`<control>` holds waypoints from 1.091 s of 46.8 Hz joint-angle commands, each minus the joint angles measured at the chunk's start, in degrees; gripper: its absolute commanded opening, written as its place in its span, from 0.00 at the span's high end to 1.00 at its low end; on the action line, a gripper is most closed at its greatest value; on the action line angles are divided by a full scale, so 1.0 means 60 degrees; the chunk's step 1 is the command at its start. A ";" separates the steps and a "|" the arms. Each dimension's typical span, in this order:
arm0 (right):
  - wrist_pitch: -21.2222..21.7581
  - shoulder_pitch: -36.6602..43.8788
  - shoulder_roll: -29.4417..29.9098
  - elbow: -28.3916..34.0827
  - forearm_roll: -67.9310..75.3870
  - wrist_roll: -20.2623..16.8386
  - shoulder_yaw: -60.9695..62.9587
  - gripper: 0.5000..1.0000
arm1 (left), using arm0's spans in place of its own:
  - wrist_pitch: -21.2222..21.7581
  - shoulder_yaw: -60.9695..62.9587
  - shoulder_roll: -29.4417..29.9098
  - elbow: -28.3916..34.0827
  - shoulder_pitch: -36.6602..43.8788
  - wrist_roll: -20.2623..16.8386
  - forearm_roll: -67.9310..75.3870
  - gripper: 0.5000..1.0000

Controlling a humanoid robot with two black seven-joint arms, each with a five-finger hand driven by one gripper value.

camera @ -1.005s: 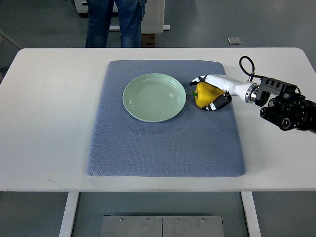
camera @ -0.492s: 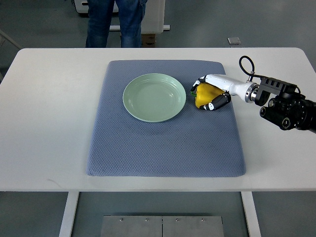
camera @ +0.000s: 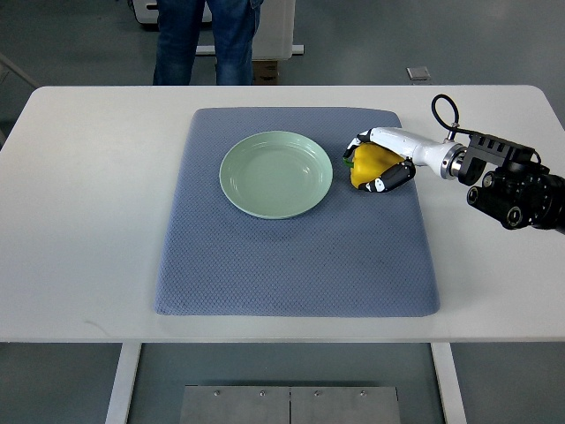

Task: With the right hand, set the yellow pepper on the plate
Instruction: 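Close the right hand fingers around the yellow pepper, then lift the pepper with the right hand and carry it over the plate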

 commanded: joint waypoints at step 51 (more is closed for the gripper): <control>0.0132 0.1397 0.1550 0.0167 0.0474 0.0000 0.0008 1.00 | -0.0001 0.0000 0.0000 0.0000 0.0000 0.0000 0.0000 0.00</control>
